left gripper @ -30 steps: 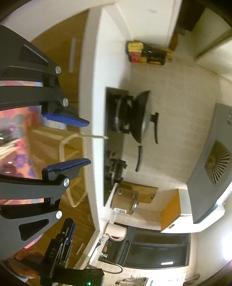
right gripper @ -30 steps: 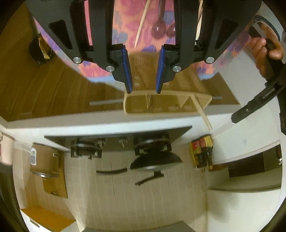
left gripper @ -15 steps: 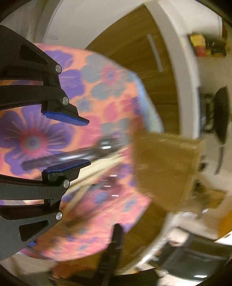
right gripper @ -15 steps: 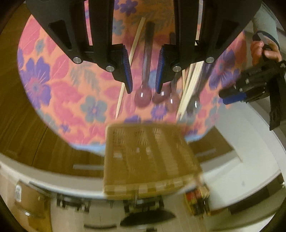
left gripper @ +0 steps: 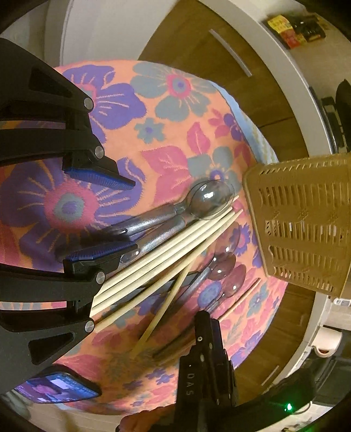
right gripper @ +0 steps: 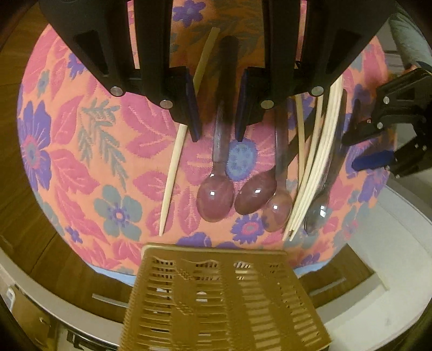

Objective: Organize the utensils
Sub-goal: 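Grasp a clear spoon with the left tool while the right tool grasps another clear spoon, then carry both spoons over the tan basket and open both tools to release them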

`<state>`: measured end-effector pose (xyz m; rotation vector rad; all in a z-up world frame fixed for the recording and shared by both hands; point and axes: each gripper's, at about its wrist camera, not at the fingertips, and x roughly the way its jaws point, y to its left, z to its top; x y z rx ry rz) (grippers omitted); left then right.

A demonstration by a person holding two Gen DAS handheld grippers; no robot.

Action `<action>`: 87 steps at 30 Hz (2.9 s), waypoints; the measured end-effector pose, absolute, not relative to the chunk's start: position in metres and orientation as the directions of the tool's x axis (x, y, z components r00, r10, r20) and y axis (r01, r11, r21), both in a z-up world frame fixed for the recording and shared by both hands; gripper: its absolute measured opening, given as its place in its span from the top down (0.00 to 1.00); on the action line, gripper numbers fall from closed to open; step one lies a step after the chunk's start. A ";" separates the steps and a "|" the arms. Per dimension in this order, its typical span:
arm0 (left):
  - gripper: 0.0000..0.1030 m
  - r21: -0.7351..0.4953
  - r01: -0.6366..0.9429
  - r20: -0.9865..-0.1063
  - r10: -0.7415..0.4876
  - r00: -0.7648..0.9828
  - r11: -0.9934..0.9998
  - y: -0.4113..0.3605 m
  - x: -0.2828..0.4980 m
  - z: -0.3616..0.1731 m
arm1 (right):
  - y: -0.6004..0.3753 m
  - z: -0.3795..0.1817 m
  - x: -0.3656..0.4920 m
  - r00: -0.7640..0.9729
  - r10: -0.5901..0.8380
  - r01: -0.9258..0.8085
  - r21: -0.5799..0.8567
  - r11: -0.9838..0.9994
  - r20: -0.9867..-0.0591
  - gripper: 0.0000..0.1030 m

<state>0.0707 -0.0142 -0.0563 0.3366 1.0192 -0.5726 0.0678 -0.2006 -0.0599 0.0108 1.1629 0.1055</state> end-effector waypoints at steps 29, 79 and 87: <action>0.87 -0.052 0.386 -0.855 -0.241 0.460 0.921 0.030 0.087 -0.051 | -0.210 -0.057 0.066 0.364 0.052 -0.044 0.038 0.998 -0.930 0.90; 0.98 -0.198 0.586 -0.124 -0.613 0.780 0.786 -0.054 0.146 0.156 | -0.212 0.153 0.117 0.918 0.137 -0.110 0.095 0.989 -0.371 0.91; 0.98 -0.231 0.576 -0.080 -0.606 0.792 0.784 -0.064 0.187 0.134 | -0.210 0.137 0.160 0.959 0.094 -0.071 0.097 0.993 -0.266 0.91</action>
